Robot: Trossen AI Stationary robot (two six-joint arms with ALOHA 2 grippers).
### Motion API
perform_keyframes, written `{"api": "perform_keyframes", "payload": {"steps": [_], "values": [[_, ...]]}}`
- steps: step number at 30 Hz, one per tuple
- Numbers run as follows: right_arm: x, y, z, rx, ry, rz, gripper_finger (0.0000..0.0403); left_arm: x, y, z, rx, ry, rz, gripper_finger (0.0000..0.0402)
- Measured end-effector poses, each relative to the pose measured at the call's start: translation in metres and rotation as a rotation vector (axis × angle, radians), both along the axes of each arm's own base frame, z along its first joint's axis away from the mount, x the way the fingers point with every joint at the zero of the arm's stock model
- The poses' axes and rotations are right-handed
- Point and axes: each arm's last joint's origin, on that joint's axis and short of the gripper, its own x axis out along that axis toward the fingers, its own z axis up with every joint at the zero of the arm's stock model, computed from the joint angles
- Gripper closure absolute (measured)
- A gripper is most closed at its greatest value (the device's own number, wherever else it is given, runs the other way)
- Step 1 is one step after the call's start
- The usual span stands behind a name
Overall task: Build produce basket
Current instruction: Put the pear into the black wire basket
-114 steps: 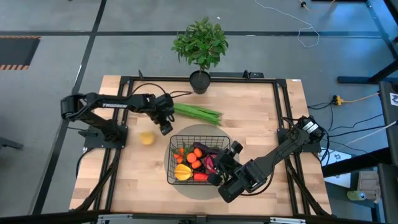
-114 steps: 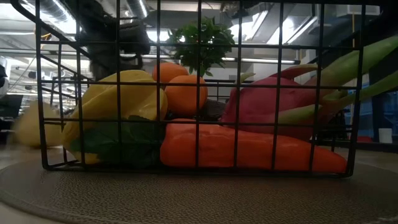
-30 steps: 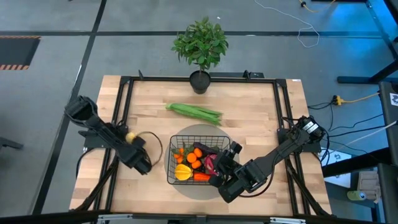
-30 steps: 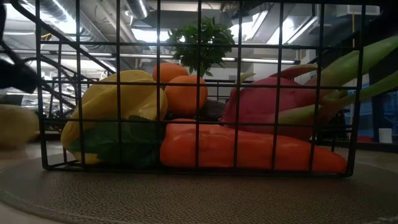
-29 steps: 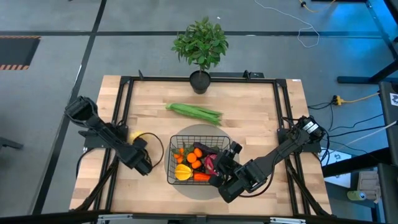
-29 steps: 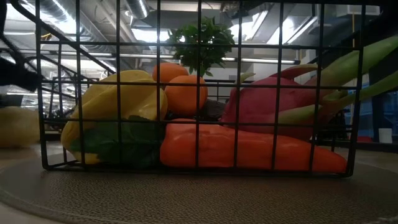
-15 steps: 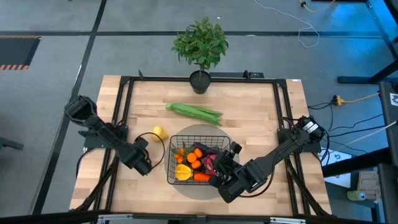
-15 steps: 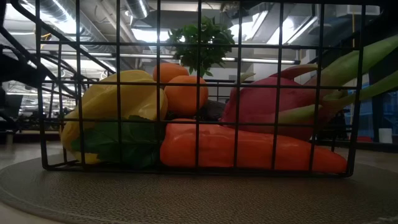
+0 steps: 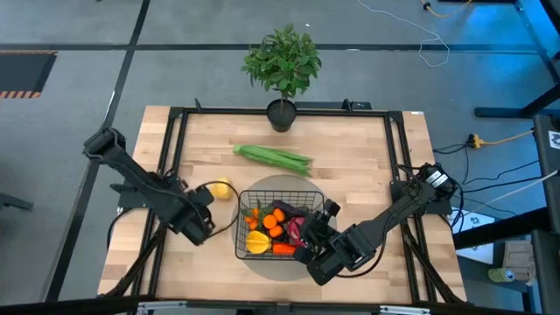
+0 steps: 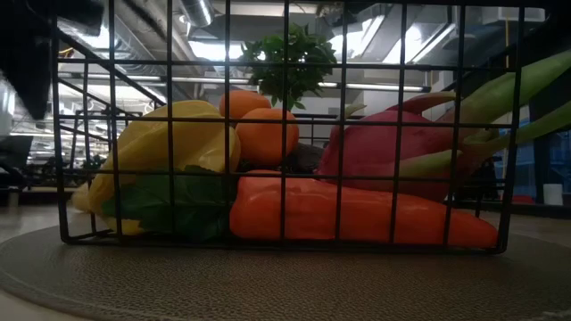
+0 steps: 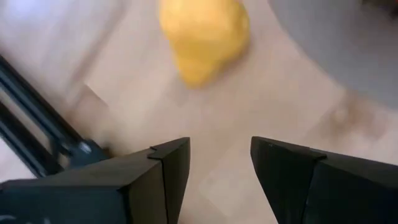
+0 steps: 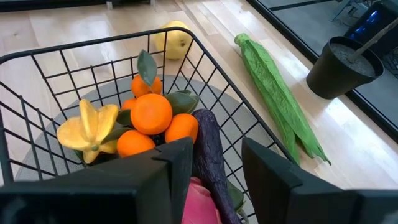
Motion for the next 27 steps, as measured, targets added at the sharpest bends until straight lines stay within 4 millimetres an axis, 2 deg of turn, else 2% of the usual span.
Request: {"api": "perform_keyframes", "payload": {"steps": [4,7,15,20,27], "values": [[0.0,0.0,0.0,0.0,0.0,0.0,0.0267,-0.004,0.017,0.018,0.045,-0.041,0.015,0.0241],[0.0,0.0,0.0,-0.001,0.001,0.001,0.0267,-0.005,0.027,0.018,0.041,-0.03,-0.032,0.0241],[0.0,0.0,0.0,-0.003,0.003,0.002,0.0267,0.012,0.025,-0.017,-0.16,-0.246,-0.032,0.0241],[0.0,0.0,-0.001,0.012,0.015,0.009,0.0267,0.007,0.026,-0.037,-0.159,-0.25,0.081,0.0241],[0.0,0.0,-0.001,0.016,0.018,0.011,0.0267,0.001,0.021,-0.051,-0.199,-0.259,0.075,0.0241]]}}
